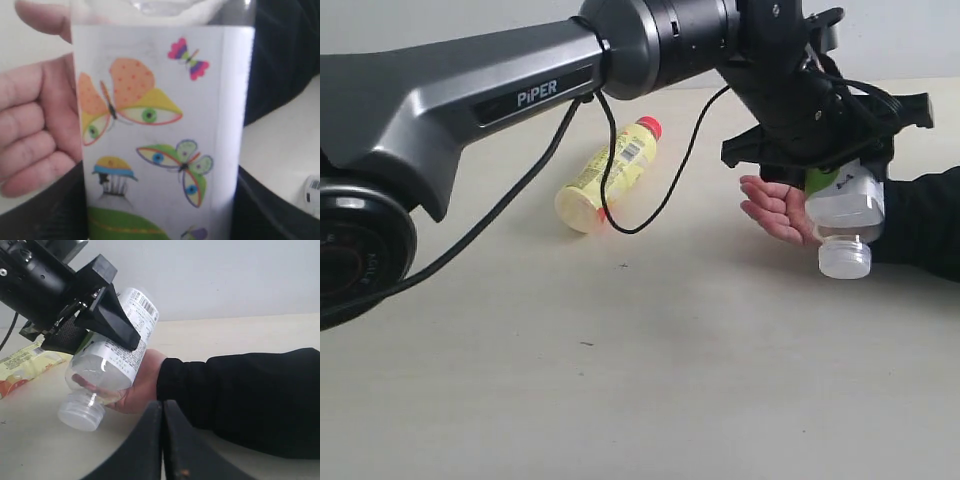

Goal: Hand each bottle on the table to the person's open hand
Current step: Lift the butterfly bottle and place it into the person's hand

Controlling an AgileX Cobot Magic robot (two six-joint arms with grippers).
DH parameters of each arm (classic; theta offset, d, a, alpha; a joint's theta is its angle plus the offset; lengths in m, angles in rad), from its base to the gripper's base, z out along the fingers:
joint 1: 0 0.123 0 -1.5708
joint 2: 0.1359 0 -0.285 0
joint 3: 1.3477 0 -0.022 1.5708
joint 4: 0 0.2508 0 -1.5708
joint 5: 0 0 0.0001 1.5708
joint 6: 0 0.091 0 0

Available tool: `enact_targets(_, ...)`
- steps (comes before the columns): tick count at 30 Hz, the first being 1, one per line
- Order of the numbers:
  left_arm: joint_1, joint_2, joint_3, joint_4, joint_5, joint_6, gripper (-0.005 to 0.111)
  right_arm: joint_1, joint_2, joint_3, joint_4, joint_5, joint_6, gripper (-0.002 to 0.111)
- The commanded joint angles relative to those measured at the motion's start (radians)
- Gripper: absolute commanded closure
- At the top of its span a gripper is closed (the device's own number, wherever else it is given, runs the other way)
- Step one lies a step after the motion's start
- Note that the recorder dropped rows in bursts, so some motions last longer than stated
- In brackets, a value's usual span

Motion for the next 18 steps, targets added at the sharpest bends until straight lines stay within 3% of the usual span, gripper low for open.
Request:
enact_targets(1,0.030,0.030,-0.008,-0.053,-0.071,-0.035,0.107,-0.005,-0.005,0.003,0.000,-0.008,-0.004,0.108)
enact_targets(7,0.038,0.062,-0.008,-0.082,-0.149,-0.040,0.103,-0.005,-0.005,0.003,0.000,-0.008,-0.004,0.108)
enact_targets(14,0.055,0.099,-0.008,-0.152,-0.149,-0.040,0.063,-0.005,-0.005,0.003,0.000,-0.008,-0.004,0.108)
enact_targets(18,0.055,0.102,-0.008,-0.153,-0.149,-0.040,0.049,-0.005,-0.005,0.003,0.000,-0.008,-0.004,0.108)
